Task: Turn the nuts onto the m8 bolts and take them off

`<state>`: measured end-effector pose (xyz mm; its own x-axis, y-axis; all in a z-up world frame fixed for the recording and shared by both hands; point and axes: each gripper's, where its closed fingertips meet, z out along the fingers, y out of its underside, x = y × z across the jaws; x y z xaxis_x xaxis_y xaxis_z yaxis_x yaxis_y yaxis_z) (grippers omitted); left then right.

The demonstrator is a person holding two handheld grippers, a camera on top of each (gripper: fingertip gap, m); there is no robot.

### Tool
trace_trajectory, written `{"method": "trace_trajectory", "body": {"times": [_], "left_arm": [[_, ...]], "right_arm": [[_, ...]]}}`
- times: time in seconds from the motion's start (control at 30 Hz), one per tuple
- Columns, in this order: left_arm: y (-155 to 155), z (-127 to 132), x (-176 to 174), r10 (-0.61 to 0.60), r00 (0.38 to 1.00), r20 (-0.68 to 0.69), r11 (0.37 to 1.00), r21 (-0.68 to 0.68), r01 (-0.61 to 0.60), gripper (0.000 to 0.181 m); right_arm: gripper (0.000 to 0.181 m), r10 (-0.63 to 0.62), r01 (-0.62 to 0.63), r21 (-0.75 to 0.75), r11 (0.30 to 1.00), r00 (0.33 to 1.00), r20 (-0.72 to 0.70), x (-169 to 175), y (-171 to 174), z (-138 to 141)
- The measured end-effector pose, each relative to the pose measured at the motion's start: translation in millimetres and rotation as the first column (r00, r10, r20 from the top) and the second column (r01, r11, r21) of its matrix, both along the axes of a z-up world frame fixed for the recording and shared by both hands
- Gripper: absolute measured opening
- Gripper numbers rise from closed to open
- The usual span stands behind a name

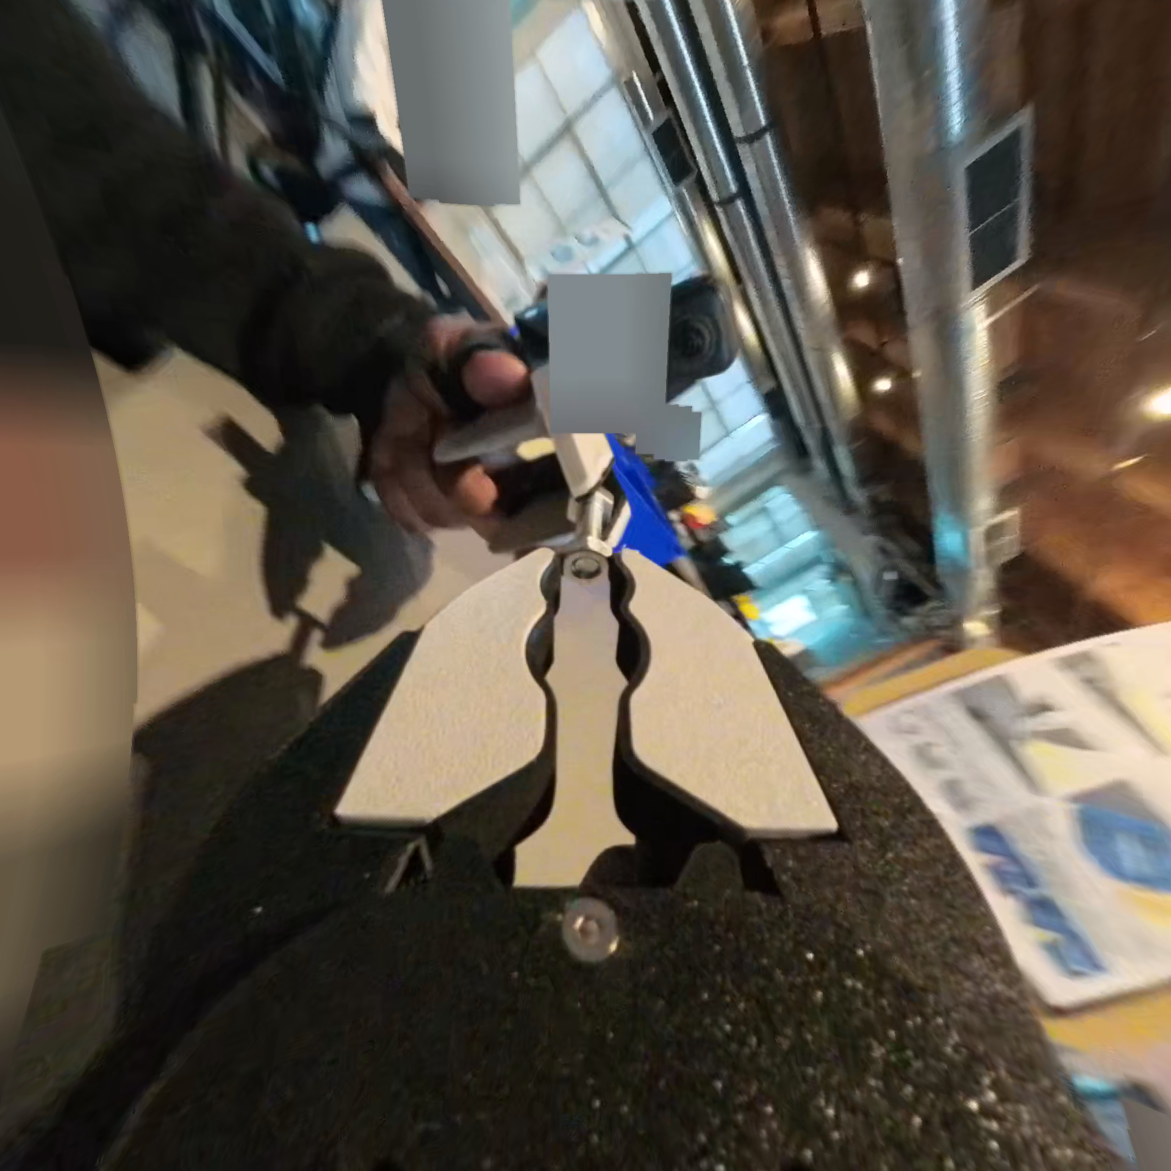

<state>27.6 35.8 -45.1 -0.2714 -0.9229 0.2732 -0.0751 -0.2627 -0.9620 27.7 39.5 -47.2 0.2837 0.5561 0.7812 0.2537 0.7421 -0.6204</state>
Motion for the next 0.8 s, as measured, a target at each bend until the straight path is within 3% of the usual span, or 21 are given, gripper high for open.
{"method": "trace_trajectory", "body": {"times": [0.07, 0.2, 0.33, 0.4, 0.47, 0.53, 0.6, 0.7, 0.8], "left_arm": [[2, 2, -1, 0.012, 1.0, 0.01, 1.0, -0.002, -0.012, 0.014], [0, 12, -3, 0.035, 0.996, 0.081, 0.994, 0.1, -0.043, 0.014], [-2, 14, -1, 0.065, 0.993, 0.098, 0.973, 0.217, -0.085, 0.014], [-4, 14, -1, 0.065, 0.993, 0.103, 0.964, 0.252, -0.089, 0.014], [-5, 13, 0, 0.064, 0.993, 0.099, 0.961, 0.262, -0.088, 0.014], [-4, 10, 1, 0.068, 0.994, 0.083, 0.964, 0.252, -0.087, 0.014], [-5, 8, 1, 0.043, 0.997, 0.064, 0.98, 0.193, -0.055, 0.014], [-5, 2, -1, -0.033, 0.999, 0.017, 0.999, -0.029, 0.033, 0.014], [6, -1, -1, -0.015, 1.0, -0.006, 0.99, -0.143, 0.014, 0.014]], "right_arm": [[0.024, -0.044, 0.043, 0.074, 0.996, 0.999, 0.014, -1, 2, 1], [0.037, 0.039, -0.062, -0.185, 0.981, 0.991, -0.125, 2, -1, 14], [0.038, 0.121, -0.225, -0.488, 0.843, 0.964, -0.235, 2, -2, 17], [0.037, 0.145, -0.274, -0.554, 0.786, 0.953, -0.266, 2, -4, 18], [0.027, 0.151, -0.283, -0.57, 0.771, 0.951, -0.269, 2, -4, 18], [0.014, 0.154, -0.259, -0.53, 0.808, 0.96, -0.234, 2, -6, 15], [0.014, 0.139, -0.203, -0.425, 0.882, 0.974, -0.178, 1, -7, 12], [0.014, 0.069, -0.075, -0.107, 0.991, 0.996, -0.061, 0, -8, 7], [0.016, -0.079, 0.072, 0.159, 0.985, 0.996, 0.043, 0, 2, 1]]}}
